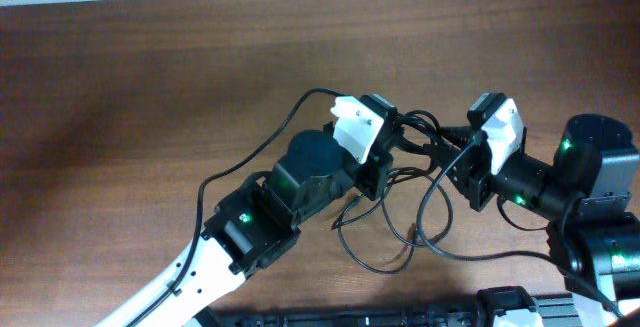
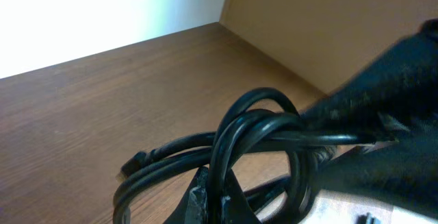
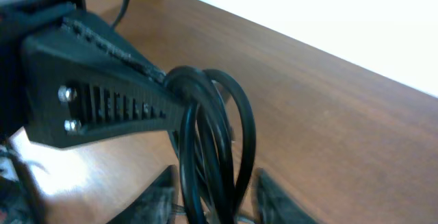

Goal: Untangle cables

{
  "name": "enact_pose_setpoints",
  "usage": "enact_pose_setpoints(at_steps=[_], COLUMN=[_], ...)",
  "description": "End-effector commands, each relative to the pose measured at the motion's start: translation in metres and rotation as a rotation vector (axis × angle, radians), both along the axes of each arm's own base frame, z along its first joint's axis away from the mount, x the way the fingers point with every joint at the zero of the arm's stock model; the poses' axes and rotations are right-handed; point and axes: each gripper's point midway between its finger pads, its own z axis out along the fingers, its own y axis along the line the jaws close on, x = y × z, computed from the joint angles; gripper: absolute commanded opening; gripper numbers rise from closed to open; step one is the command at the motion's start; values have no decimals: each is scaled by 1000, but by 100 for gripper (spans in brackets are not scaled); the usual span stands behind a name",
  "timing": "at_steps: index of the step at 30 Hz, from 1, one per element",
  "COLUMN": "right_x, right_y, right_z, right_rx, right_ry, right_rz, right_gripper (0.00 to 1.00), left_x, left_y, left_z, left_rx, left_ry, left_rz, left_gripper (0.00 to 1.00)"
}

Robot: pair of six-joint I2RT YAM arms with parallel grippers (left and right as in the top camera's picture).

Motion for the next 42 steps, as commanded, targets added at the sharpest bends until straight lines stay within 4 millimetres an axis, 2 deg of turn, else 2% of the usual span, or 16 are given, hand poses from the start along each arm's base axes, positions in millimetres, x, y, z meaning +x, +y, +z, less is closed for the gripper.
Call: enact_pose_setpoints(at_steps=[1, 6, 8, 11, 17, 23, 25, 26, 29, 30, 34, 37, 42], right_x=[-4, 2, 12, 21, 30, 28, 27, 26, 26, 25, 13, 1, -3], right_y=[3, -5, -20, -41, -67, -74, -72, -70, -68, -63, -31, -10, -3], right_z=[6, 3, -3, -9, -14, -21, -22, -22, -21, -20, -13, -6, -2], right_rx=[9, -15, -28, -37, -31, -46, -43, -36, -31, -27, -25, -33, -126], right_ry=[-20, -15, 23, 68, 110, 143, 147, 149, 149, 147, 96, 28, -106], right_rz=[24, -28, -150, -308, -500, -546, -535, -523, -512, -482, -244, -66, 62], right_gripper=[4, 4, 4, 4, 4, 4, 5, 20, 55, 60, 63, 64, 64], left_x=[-10, 1, 16, 26, 32, 30, 30, 30, 30, 30, 34, 33, 16], left_y=[-2, 7, 21, 35, 52, 59, 61, 61, 61, 61, 70, 69, 45], left_z=[18, 15, 11, 9, 18, 28, 30, 30, 29, 29, 25, 23, 22], left_rx=[-39, -21, -30, -44, -57, -77, -80, -80, -79, -78, -52, -47, -70], left_ry=[-30, -38, 5, 34, 6, -12, -15, -15, -15, -14, -17, -13, 29], left_rz=[-52, 25, 160, 269, 362, 379, 385, 384, 385, 385, 436, 431, 265], left_gripper=[0, 0, 0, 0, 0, 0, 0, 0, 0, 0, 0, 0, 0])
